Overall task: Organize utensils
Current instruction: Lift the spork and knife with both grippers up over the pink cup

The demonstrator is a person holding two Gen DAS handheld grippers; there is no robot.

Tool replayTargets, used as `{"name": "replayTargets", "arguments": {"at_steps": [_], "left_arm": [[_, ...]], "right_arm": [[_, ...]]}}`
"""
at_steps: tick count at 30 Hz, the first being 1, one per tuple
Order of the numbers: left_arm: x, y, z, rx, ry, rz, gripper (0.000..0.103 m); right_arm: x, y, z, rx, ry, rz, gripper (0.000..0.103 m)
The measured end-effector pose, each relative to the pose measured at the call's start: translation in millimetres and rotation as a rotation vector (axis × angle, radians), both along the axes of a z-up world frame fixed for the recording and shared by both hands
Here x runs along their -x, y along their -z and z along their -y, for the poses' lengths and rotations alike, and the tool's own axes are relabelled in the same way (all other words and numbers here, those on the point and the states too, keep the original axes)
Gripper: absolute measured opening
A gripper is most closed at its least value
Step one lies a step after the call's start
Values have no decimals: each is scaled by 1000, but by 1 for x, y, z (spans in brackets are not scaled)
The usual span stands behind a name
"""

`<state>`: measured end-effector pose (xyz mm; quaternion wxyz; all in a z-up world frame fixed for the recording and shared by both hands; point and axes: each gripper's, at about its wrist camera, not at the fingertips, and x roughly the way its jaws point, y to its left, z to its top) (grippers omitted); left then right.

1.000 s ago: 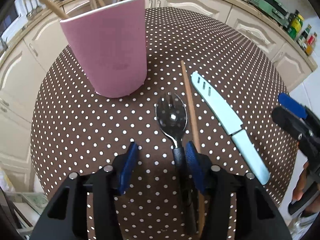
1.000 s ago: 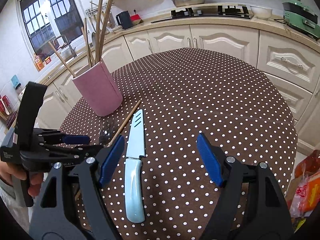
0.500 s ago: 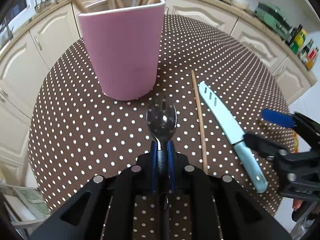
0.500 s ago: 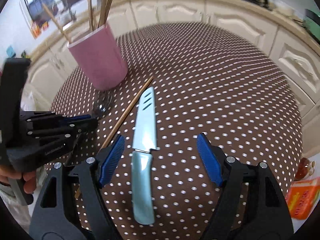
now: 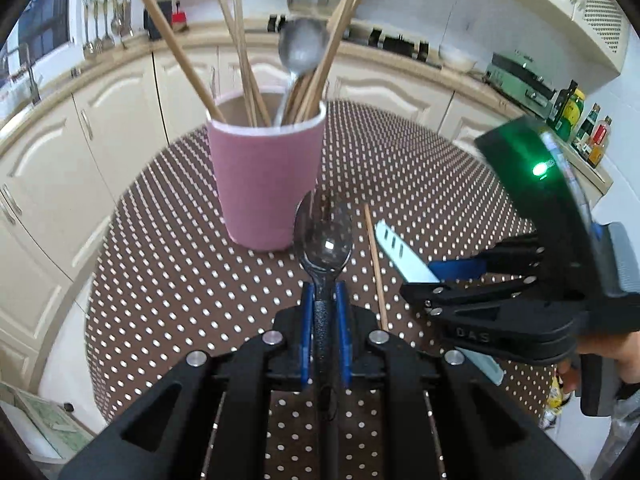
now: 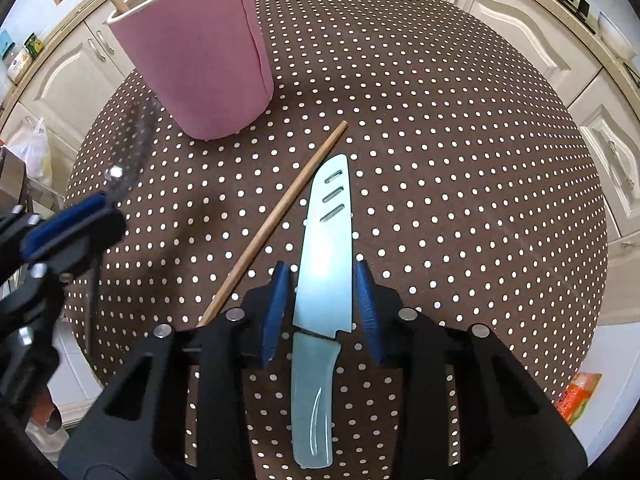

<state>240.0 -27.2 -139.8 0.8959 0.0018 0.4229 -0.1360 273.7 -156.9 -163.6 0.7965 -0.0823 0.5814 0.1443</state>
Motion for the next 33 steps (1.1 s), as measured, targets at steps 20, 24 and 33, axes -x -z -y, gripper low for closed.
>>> {"name": "replayTargets", "arguments": {"at_steps": [20, 24, 33], "left_arm": [[45, -62, 9, 26, -26, 410, 11], [48, -72, 9, 48, -22, 479, 11], [33, -95, 7, 82, -46, 610, 11]], "right_arm": [[43, -71, 65, -342, 67, 355, 27], [50, -89, 75, -421, 67, 427, 27], [47, -144, 51, -524, 34, 558, 27]]}}
